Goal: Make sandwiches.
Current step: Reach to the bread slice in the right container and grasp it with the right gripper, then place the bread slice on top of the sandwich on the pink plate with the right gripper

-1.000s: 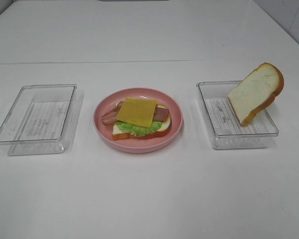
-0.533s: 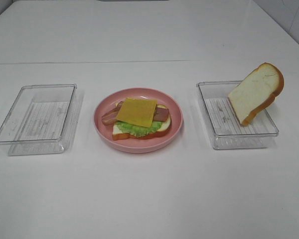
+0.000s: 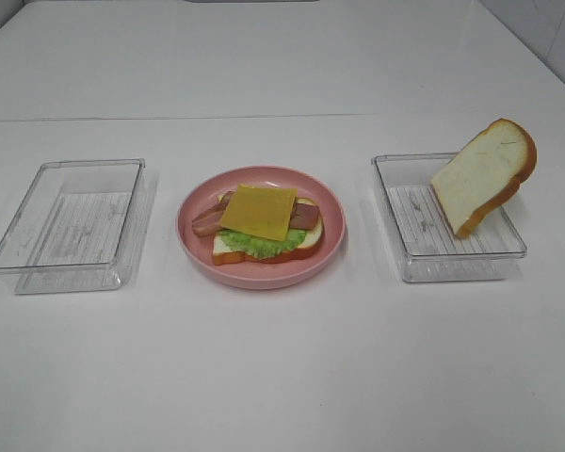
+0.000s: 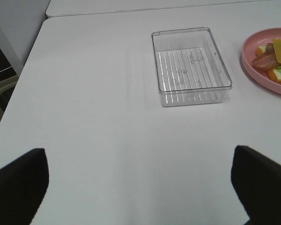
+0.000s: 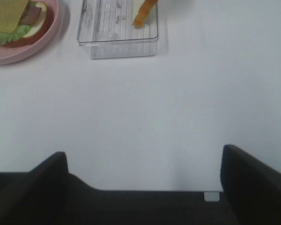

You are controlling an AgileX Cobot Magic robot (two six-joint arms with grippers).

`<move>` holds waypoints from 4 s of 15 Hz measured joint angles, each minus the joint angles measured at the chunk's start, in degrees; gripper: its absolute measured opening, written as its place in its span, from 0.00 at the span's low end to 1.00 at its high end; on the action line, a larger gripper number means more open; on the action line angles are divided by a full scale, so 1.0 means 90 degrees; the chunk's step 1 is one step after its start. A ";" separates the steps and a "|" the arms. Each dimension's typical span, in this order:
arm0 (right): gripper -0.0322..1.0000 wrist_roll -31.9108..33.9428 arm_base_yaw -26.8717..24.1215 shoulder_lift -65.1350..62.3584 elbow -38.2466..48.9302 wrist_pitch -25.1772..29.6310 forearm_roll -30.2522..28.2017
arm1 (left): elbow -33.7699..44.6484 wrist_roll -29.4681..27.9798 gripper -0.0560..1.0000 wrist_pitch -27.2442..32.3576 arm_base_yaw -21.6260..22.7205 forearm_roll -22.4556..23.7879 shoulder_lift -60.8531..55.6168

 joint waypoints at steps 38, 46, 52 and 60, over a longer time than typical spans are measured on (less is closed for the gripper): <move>0.85 -0.1120 -0.0522 1.2917 -0.8563 0.0573 0.1738 | 0.0000 0.0000 0.98 -0.0013 0.0000 0.0019 0.0000; 0.28 -0.1146 -0.0522 1.2987 -0.8563 0.0573 0.1757 | 0.0000 0.0000 0.98 -0.0013 0.0000 0.0019 0.0000; 0.26 -0.1095 -0.0522 1.2987 -0.8563 0.0592 0.1763 | 0.0000 0.0000 0.98 -0.0013 0.0000 0.0019 0.0000; 0.26 -0.0624 -0.0522 1.1485 -0.8563 0.0579 0.1903 | 0.0000 0.0000 0.98 -0.0013 0.0000 0.0019 0.0000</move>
